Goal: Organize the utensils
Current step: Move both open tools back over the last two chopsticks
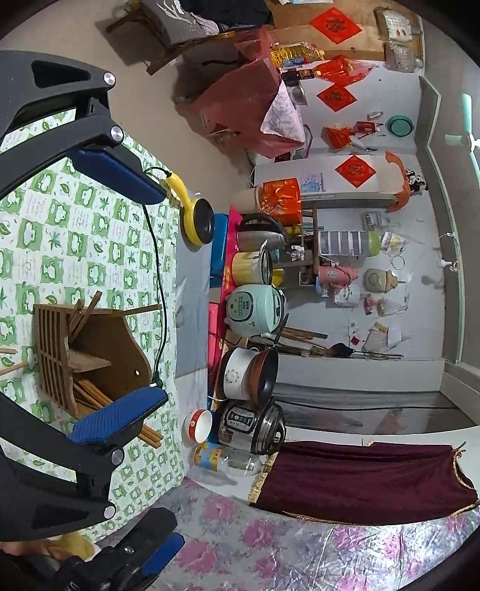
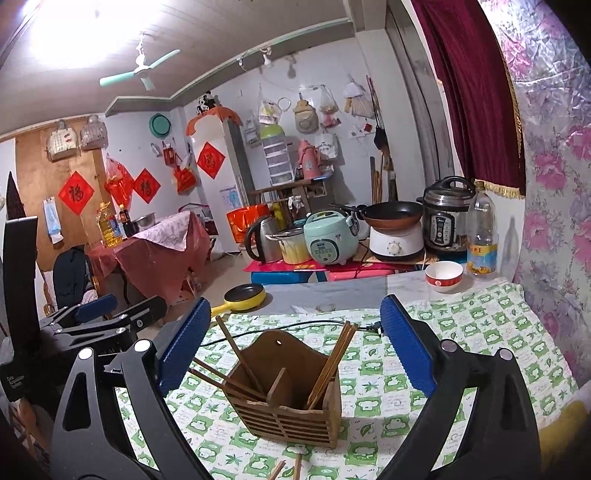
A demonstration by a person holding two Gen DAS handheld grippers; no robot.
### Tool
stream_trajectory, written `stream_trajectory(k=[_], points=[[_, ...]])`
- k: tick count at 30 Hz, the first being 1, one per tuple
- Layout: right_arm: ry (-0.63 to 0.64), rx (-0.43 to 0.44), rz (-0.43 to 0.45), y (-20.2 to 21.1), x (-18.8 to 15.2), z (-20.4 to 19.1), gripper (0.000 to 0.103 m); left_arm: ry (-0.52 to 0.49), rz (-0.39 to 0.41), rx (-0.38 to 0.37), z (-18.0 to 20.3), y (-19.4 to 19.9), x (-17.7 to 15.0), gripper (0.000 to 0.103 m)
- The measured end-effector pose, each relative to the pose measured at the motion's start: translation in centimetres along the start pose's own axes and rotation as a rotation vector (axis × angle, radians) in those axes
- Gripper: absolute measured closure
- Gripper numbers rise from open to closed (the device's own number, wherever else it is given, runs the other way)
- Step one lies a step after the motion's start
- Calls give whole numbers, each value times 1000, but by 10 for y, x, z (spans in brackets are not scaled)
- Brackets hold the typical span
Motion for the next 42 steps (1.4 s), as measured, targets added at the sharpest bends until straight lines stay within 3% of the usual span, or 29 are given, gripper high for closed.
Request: stream_trajectory(k=[13, 17, 22, 26, 29, 33, 38, 40, 42], points=[[32, -52, -57, 17, -30, -1, 11, -4, -37, -25, 14, 8, -19, 6], [37, -84, -92, 32, -78, 24, 9, -32, -82, -52, 24, 8, -79, 6], [-15, -144, -265, 47, -164, 73, 9, -84, -236, -110, 42, 6, -170, 6], [-50, -139, -344, 63, -201, 87, 9, -140, -305, -125, 57, 25, -226, 6], [-48, -118, -362, 78, -217, 86, 9, -155, -302, -160, 69, 43, -250, 6], [-87, -92, -380, 92, -230, 92, 10, -189, -291, -88, 71, 58, -260, 6], [51, -110, -384, 104, -239, 74, 13, -201, -319, -118, 73, 56, -266, 6], [148, -132, -405, 100, -248, 61, 20, -219, -334, -148, 79, 53, -266, 6], [236, -156, -436, 95, -258, 50, 33, -239, -342, -197, 85, 53, -268, 6]])
Point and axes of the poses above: each gripper's, at about its wrist camera, not at the fingertips, and y roughly against the way its jaws point, z to its right, x to its top, the point moved 5 cm from there along -y, roughly the way its jaws point, and after that the axes turned 13 degrees about -y, right-handed, at the moved point
